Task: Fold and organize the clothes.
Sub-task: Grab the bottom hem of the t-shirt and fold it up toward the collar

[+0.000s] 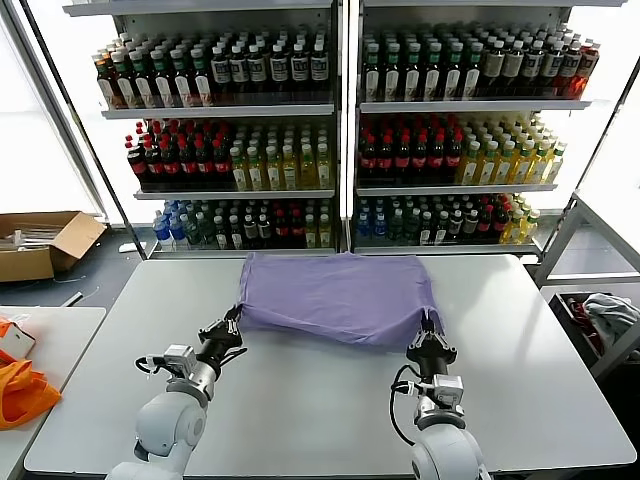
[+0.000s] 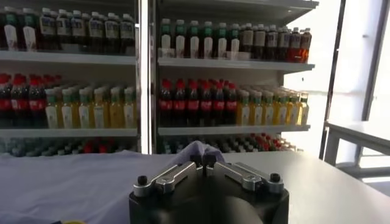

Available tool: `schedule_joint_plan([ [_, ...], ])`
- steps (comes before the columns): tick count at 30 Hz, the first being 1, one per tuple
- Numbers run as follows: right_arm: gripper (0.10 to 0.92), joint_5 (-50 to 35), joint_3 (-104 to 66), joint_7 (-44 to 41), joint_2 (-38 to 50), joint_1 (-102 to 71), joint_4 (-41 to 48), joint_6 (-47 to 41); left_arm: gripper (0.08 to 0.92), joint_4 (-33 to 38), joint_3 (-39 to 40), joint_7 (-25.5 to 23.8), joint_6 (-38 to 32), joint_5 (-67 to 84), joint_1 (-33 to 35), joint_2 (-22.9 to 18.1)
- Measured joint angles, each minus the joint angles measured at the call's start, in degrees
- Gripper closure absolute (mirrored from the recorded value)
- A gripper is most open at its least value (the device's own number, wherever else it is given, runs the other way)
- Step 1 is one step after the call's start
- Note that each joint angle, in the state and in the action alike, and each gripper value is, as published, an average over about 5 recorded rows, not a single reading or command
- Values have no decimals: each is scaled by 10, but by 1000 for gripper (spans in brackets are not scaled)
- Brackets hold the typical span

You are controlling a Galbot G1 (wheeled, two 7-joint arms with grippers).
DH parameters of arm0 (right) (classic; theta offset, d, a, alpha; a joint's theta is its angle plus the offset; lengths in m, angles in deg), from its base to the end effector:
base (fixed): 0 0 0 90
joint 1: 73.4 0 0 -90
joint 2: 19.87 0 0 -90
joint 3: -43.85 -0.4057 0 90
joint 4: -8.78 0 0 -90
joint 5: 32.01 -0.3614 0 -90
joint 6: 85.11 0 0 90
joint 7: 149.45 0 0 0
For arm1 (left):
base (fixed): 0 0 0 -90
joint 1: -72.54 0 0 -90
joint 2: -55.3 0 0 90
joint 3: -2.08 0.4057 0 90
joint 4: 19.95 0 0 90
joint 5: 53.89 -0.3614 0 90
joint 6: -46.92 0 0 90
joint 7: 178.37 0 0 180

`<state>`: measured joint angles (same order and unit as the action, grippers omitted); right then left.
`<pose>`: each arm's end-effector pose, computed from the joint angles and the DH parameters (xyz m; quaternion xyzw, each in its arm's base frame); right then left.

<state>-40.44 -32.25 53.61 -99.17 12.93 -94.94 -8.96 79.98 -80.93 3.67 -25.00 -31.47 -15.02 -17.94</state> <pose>0.3190 0.0235 -0.3512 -0.0633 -0.9964 0.0278 0.0497 0.3385 0.0575 -0.3560 -0.0752 -0.9894 0.0400 0.1175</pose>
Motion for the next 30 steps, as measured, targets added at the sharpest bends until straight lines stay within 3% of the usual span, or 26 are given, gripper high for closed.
schedule_joint_plan([
  [15,905,-5,12,-26,-6,96,121,-16,915,-83,24,-1,3,-3,-58,2],
  [21,756,-19,9,-22,-17,116,136,-27,857,-92,29,-7,8,-11,-66,3],
  [30,496,-62,10,14,-29,132,131,-43,580,-77,24,3,27,-20,-64,9],
])
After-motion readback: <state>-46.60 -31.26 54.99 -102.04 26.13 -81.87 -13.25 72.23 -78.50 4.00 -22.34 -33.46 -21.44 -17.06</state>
